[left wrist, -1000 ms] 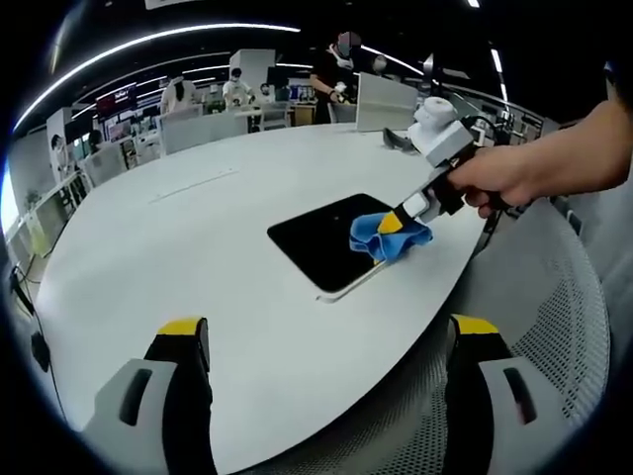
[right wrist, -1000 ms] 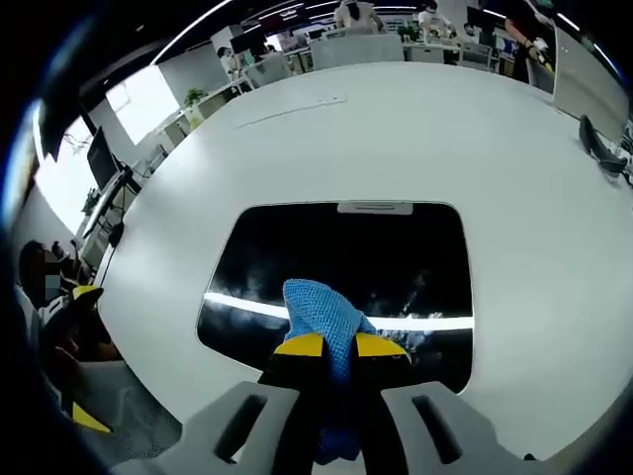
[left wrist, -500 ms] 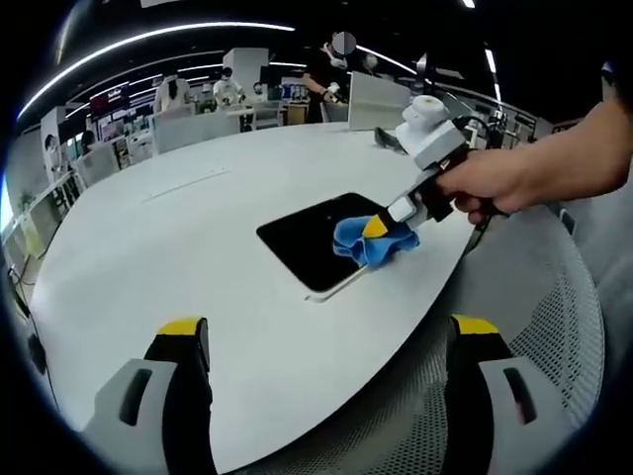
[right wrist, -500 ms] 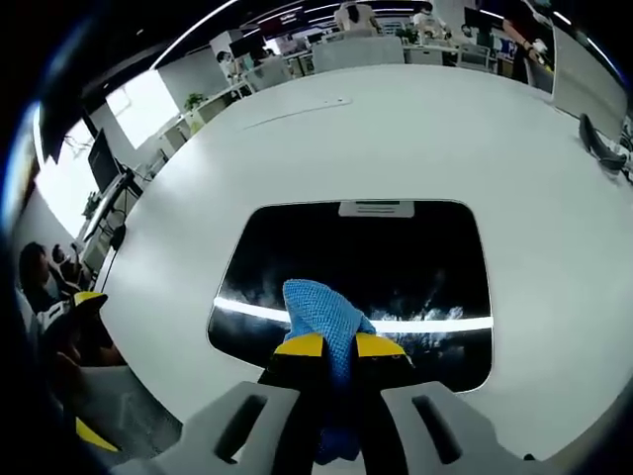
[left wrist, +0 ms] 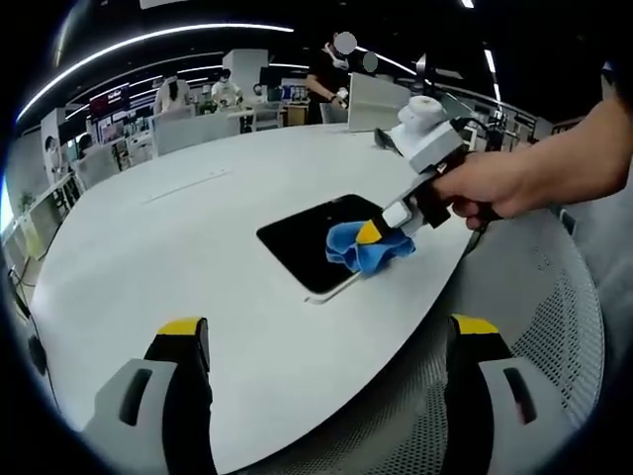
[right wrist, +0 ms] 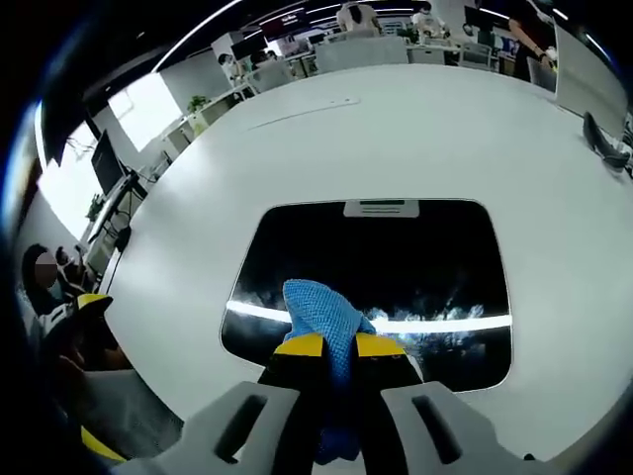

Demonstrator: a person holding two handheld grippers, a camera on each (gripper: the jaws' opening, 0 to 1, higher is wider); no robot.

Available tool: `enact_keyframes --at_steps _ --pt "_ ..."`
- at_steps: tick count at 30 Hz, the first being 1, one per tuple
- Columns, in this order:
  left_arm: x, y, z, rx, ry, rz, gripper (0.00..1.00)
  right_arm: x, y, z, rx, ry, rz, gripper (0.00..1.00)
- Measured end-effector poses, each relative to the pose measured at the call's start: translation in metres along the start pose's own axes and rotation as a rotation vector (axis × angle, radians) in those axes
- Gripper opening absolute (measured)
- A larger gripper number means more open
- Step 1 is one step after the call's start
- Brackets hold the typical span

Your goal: Wipe the mirror surface with the cleaning cloth until all visible marks leave the cleaned area.

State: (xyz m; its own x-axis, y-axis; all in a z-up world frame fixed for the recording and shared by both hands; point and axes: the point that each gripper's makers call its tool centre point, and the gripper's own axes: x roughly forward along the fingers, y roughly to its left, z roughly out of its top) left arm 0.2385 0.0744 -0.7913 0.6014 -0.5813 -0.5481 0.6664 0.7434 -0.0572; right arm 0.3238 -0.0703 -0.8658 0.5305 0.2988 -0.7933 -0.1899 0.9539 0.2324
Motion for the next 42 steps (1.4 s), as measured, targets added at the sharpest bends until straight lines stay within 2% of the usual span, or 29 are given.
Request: enact_keyframes --at_steps 6,17,19,21,23,25,32,42 --pt "0.0 0.002 0.001 0.002 -0.007 0.008 0.99 0.004 0.014 0.001 -0.042 0.006 0.015 0.04" --pt "0.0 0.001 0.002 0.001 -0.01 0.006 0.99 0.009 0.026 0.002 -0.04 0.008 0.024 0.04" --pt "-0.001 0.002 0.004 0.007 -0.018 0.011 0.99 0.009 0.028 0.002 -0.06 0.007 0.016 0.04" --pt "-0.001 0.002 0.003 0.003 -0.015 0.008 0.99 0.01 0.03 0.002 -0.06 0.007 0.016 0.04" --pt "-0.001 0.002 0.003 0.003 -0.016 0.008 0.99 0.01 0.028 0.003 -0.021 0.006 -0.006 0.04" --pt "-0.001 0.002 0.003 0.002 -0.015 0.008 0.99 0.01 0.03 0.003 -0.033 0.008 -0.017 0.04" --pt "0.0 0.002 0.003 0.002 -0.015 0.01 0.99 0.011 0.04 0.001 -0.029 0.016 0.008 0.04" --pt "0.0 0.002 0.003 0.006 -0.015 0.009 0.98 0.017 0.057 0.002 -0.1 0.001 0.025 0.04"
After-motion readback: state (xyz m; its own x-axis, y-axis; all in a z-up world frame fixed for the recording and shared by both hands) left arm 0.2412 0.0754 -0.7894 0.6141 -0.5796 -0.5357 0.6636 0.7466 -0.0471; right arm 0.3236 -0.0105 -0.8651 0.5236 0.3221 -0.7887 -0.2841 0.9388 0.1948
